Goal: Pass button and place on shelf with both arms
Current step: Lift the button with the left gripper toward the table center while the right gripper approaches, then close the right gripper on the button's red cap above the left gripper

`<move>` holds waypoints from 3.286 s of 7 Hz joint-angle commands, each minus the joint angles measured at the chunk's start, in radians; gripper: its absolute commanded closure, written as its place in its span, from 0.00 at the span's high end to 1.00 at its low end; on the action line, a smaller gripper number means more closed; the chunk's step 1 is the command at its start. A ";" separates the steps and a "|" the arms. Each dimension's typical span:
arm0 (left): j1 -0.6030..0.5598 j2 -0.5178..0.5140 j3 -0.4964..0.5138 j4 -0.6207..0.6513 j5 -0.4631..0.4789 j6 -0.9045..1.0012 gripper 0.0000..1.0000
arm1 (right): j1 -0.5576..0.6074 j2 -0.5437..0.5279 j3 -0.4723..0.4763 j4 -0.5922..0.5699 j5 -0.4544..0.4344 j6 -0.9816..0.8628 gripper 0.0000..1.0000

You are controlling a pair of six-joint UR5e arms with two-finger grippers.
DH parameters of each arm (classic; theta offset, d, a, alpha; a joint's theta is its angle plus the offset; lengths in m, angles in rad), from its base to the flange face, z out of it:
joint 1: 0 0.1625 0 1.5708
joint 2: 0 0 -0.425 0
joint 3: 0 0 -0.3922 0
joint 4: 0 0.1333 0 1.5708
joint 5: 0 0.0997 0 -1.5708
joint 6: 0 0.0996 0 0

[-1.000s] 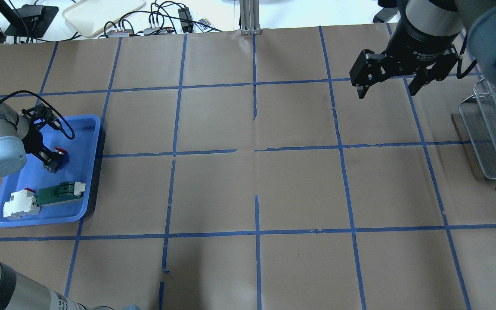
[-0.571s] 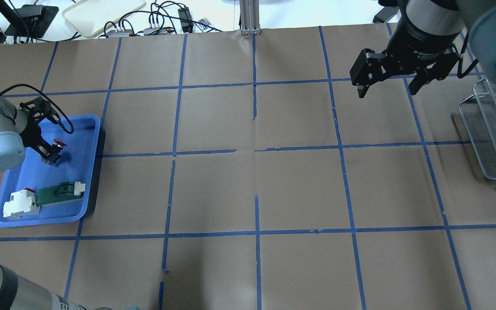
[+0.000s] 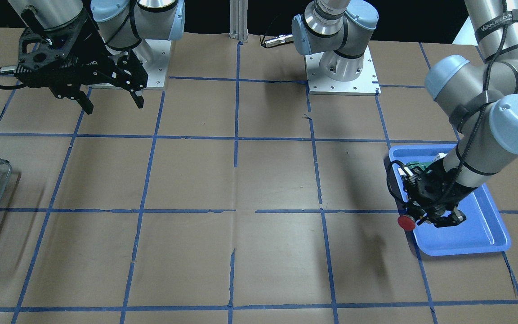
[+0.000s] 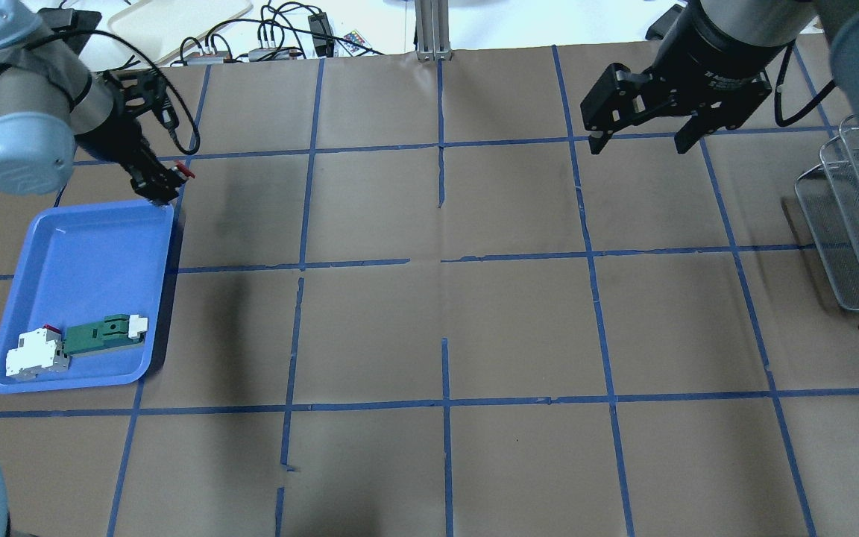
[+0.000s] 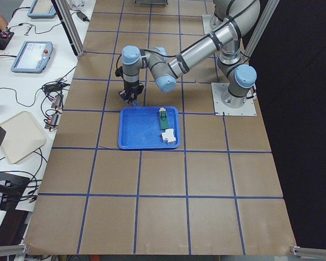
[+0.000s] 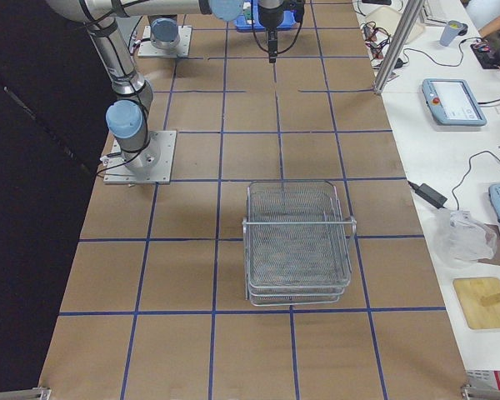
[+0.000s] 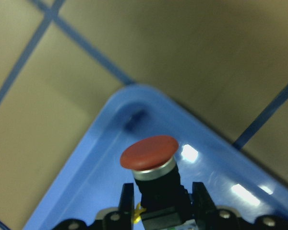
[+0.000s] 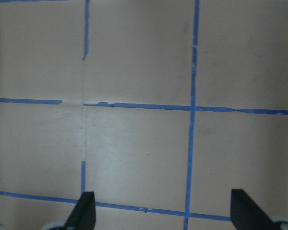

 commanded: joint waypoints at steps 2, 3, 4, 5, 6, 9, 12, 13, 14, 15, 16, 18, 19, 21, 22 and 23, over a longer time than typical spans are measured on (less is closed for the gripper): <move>-0.206 0.033 0.118 -0.158 -0.226 0.022 0.00 | -0.013 0.005 0.007 0.001 0.071 -0.405 1.00; -0.263 0.036 0.138 -0.178 -0.286 0.005 0.00 | -0.048 0.006 0.010 0.011 0.097 -0.563 1.00; -0.323 0.039 0.149 -0.176 -0.308 -0.019 0.00 | -0.115 0.006 0.013 0.040 0.193 -0.695 1.00; -0.376 0.053 0.151 -0.172 -0.336 -0.097 0.00 | -0.175 0.006 0.012 0.095 0.267 -0.934 1.00; -0.406 0.054 0.161 -0.160 -0.410 -0.124 0.00 | -0.194 0.005 0.012 0.147 0.298 -1.106 1.00; -0.475 0.056 0.174 -0.109 -0.560 -0.142 0.00 | -0.208 0.005 0.033 0.133 0.404 -1.495 1.00; -0.510 0.048 0.174 -0.023 -0.666 -0.132 0.00 | -0.204 -0.007 0.074 0.092 0.403 -1.545 1.00; -0.538 0.039 0.174 0.006 -0.664 -0.135 0.00 | -0.200 -0.009 0.074 0.062 0.404 -1.531 1.00; -0.542 0.031 0.171 0.035 -0.666 -0.138 0.00 | -0.196 -0.010 0.061 0.059 0.422 -1.477 1.00; -0.547 0.037 0.171 0.035 -0.667 -0.139 0.00 | -0.196 -0.007 0.058 0.048 0.441 -1.467 1.00; -0.547 0.044 0.172 0.035 -0.670 -0.138 0.00 | -0.193 -0.007 0.053 0.048 0.439 -1.429 1.00; -0.546 0.053 0.169 0.037 -0.698 -0.133 0.00 | -0.181 -0.009 0.050 0.047 0.493 -1.421 1.00; -0.546 0.051 0.171 0.038 -0.697 -0.135 0.00 | -0.180 -0.010 0.044 0.050 0.513 -1.418 1.00; -0.546 0.059 0.169 0.040 -0.698 -0.136 0.00 | -0.180 -0.023 0.039 0.053 0.515 -1.419 1.00; -0.544 0.061 0.169 0.040 -0.700 -0.135 0.00 | -0.180 -0.038 0.041 0.062 0.516 -1.410 1.00; -0.544 0.061 0.165 0.040 -0.710 -0.130 0.00 | -0.180 -0.043 0.042 0.061 0.516 -1.398 0.91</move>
